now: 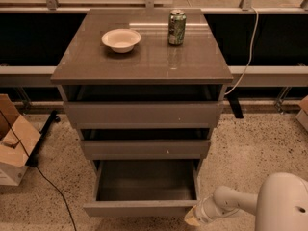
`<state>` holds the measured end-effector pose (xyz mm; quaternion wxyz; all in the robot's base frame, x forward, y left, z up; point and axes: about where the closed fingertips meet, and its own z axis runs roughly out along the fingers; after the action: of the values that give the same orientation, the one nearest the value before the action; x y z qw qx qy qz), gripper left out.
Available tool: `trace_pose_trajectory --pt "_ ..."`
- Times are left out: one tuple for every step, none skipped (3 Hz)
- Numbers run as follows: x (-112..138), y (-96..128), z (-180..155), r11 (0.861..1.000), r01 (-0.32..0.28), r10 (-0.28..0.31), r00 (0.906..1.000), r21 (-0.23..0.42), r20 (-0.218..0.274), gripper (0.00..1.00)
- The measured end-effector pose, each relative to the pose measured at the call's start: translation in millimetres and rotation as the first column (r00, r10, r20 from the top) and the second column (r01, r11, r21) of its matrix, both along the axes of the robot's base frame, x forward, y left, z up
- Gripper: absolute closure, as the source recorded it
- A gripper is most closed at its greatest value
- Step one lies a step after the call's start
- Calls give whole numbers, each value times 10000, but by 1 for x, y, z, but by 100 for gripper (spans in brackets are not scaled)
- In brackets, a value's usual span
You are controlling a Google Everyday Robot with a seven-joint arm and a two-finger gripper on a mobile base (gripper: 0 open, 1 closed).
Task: Close bottom drawer
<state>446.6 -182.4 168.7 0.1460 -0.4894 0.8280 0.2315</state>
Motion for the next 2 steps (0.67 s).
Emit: trace_pose_trajectory --pt "21 17 -1 9995 -106 81 9965 297 831 100" --pt "41 31 -4 9992 -258 209 9893 317 1444 100"
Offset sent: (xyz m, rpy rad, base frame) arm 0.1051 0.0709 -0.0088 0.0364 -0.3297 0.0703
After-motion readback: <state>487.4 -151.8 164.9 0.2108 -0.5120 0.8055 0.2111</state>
